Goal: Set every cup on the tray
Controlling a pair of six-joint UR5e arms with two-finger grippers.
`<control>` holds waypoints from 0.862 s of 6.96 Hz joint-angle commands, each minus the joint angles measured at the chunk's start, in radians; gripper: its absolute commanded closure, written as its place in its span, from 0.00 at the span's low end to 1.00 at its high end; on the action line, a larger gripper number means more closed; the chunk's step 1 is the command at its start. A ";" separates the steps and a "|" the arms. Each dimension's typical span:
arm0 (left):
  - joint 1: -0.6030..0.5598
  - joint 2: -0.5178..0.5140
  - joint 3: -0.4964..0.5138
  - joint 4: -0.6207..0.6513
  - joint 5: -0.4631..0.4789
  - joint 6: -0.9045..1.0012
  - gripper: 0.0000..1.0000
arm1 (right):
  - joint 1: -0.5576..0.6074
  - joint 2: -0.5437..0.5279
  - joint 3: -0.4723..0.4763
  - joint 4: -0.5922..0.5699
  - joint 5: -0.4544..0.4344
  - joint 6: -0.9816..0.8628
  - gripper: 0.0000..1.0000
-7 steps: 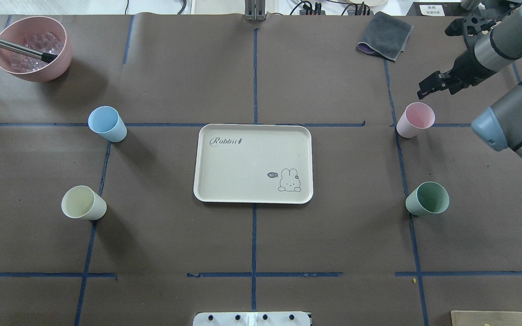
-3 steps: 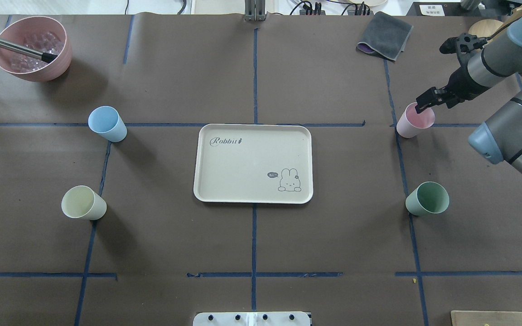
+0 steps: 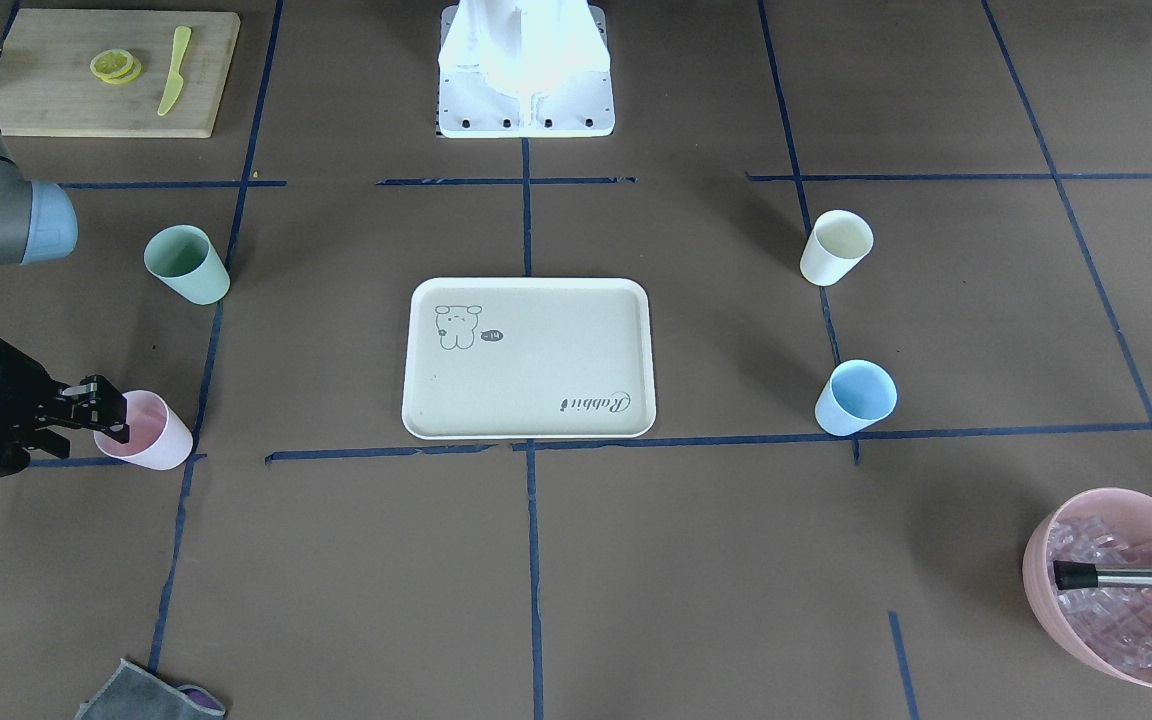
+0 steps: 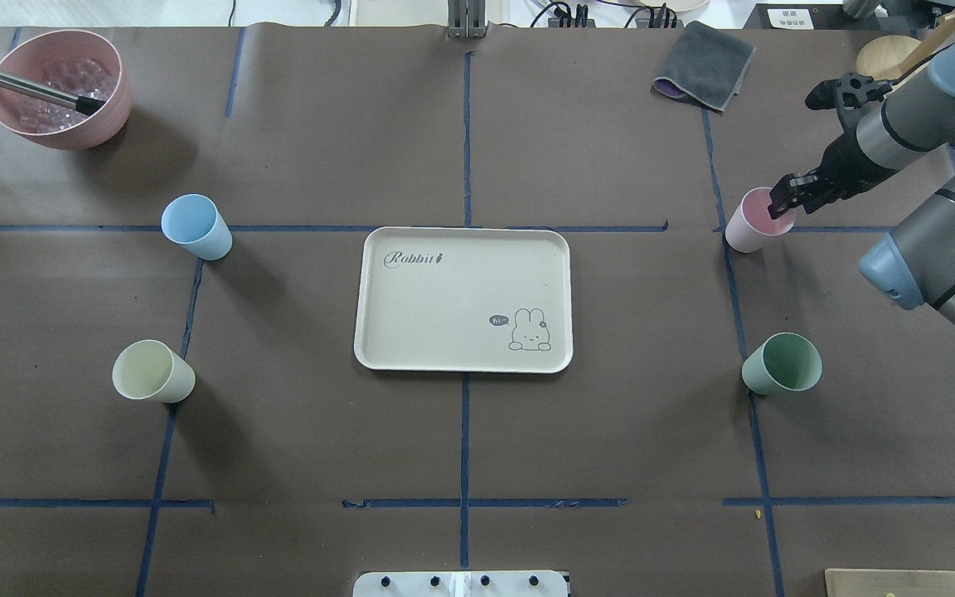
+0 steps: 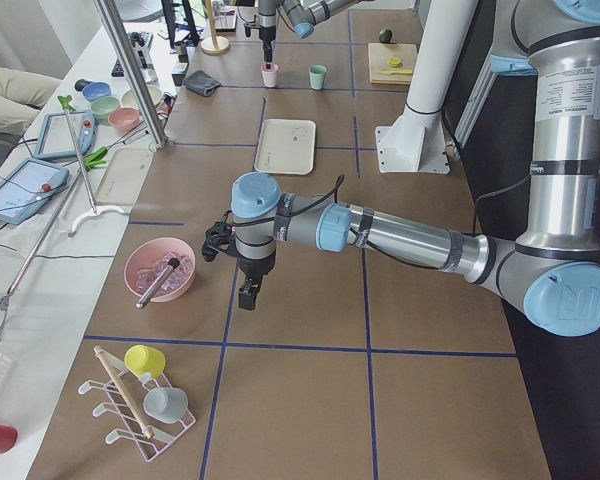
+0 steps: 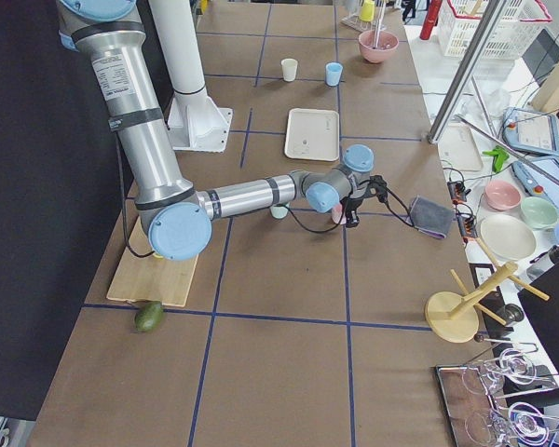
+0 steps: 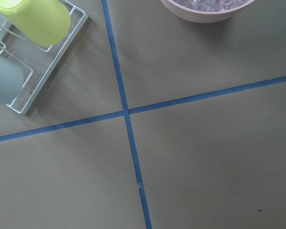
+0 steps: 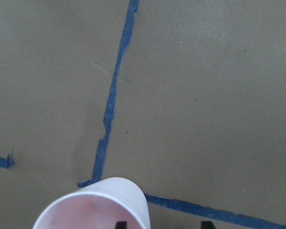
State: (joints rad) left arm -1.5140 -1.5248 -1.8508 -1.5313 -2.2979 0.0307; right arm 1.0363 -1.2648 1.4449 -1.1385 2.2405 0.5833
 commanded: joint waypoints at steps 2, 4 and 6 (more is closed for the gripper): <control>0.000 0.000 0.001 0.000 0.000 0.000 0.00 | -0.037 0.013 0.054 -0.006 0.002 0.088 1.00; 0.000 0.000 0.002 0.000 0.000 0.000 0.00 | -0.129 0.109 0.094 -0.014 -0.005 0.367 1.00; 0.000 0.000 0.010 0.000 -0.001 0.000 0.00 | -0.217 0.218 0.088 -0.017 -0.042 0.615 1.00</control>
State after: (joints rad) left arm -1.5141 -1.5248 -1.8466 -1.5309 -2.2982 0.0307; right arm 0.8730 -1.1065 1.5316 -1.1539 2.2237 1.0543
